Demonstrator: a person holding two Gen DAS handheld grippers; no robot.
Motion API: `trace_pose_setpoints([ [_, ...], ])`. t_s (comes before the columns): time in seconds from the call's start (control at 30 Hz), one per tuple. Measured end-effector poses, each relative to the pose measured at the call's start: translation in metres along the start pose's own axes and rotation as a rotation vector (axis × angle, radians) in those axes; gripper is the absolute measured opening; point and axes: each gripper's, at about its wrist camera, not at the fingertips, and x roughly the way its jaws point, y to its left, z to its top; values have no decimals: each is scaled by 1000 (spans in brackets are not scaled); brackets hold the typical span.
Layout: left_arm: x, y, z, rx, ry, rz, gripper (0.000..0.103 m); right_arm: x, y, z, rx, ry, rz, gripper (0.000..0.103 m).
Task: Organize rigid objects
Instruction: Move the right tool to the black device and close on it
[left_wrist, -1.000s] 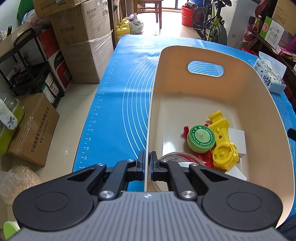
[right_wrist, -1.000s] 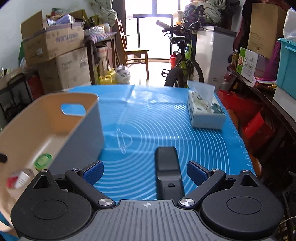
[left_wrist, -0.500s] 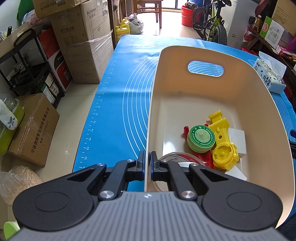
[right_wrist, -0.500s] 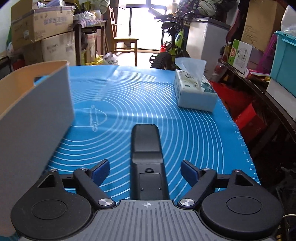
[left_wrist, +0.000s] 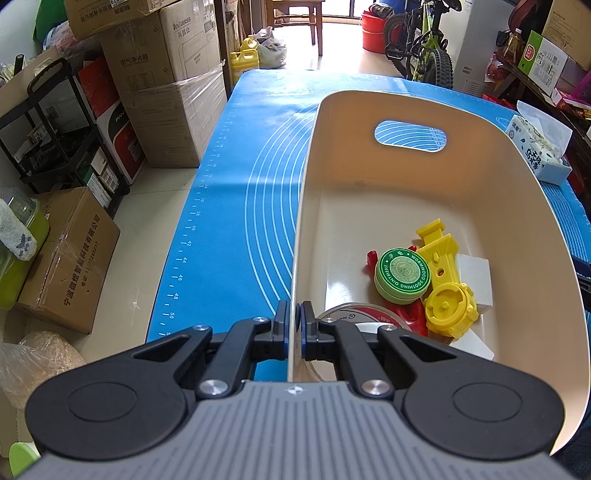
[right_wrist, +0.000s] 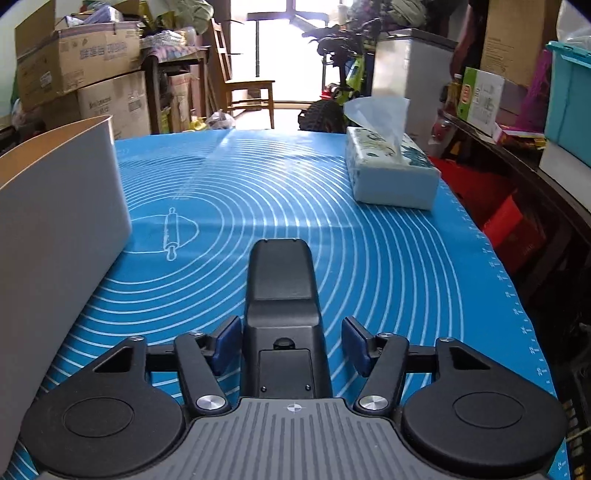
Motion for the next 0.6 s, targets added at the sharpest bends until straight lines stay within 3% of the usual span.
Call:
trace_pose_setpoints([
  [0.1,0,0,0,0,0,0,7,-1,4,-1,-18,-7,9,54],
  [0.6,0,-1,0,0,0,0,7,-10,6,0,-18,-27,-40,53],
])
